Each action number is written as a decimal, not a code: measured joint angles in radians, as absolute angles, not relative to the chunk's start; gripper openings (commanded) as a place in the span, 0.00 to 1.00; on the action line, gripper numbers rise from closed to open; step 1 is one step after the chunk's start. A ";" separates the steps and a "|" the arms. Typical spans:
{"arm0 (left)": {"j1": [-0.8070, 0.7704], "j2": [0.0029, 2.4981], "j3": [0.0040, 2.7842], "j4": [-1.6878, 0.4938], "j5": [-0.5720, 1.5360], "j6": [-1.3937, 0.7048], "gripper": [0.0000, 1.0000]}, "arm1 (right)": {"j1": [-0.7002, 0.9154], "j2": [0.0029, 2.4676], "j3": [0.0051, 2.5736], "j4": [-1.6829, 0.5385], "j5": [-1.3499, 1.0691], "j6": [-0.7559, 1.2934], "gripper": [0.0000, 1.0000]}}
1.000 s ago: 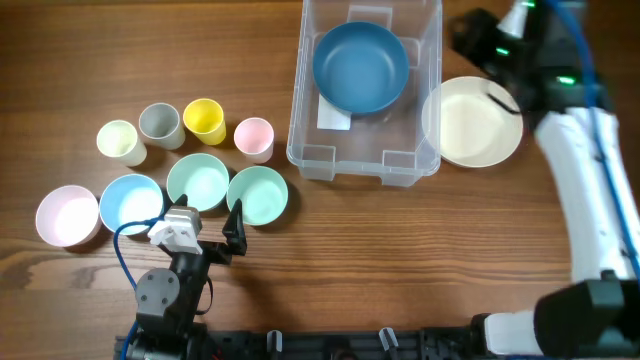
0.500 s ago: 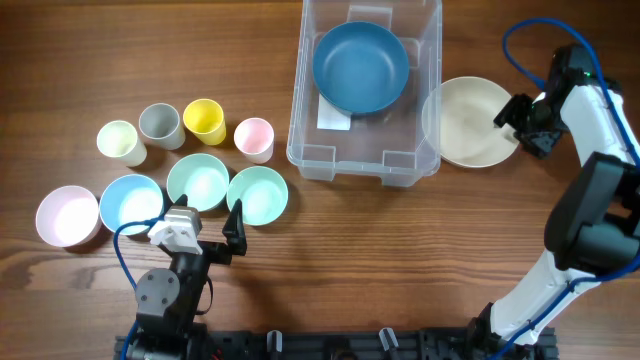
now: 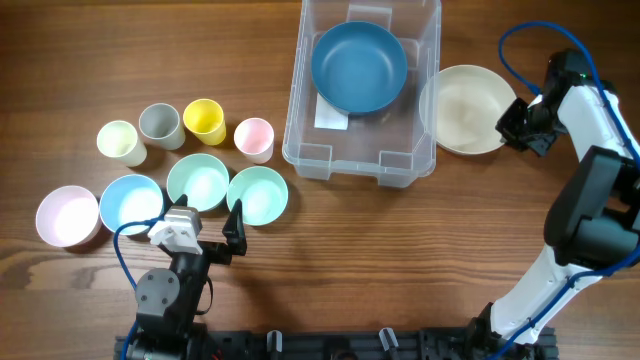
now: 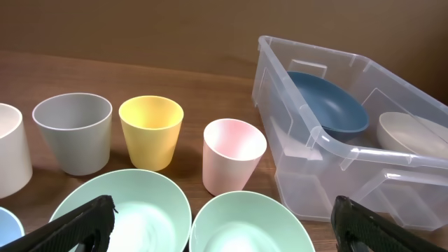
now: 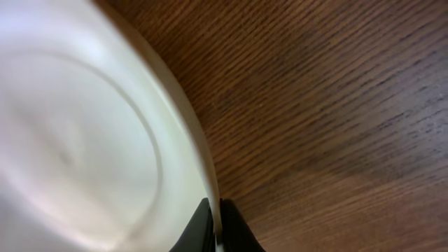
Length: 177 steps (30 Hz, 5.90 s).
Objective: Pack container
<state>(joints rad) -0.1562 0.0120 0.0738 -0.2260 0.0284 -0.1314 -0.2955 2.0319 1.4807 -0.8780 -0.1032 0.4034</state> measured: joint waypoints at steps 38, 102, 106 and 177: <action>-0.156 0.013 0.074 -0.226 0.028 -0.131 1.00 | 0.154 1.705 1.520 -0.772 -0.348 0.475 0.06; -0.156 0.014 0.074 -0.226 0.028 -0.132 1.00 | 0.088 1.663 1.265 -0.915 0.161 -0.032 0.16; -0.156 0.014 0.074 -0.226 0.028 -0.132 1.00 | 0.088 1.662 1.265 -0.914 0.170 -0.057 0.34; 0.044 0.878 0.974 -0.666 -0.130 -0.436 1.00 | -0.519 1.459 1.287 -0.848 -0.026 0.576 1.00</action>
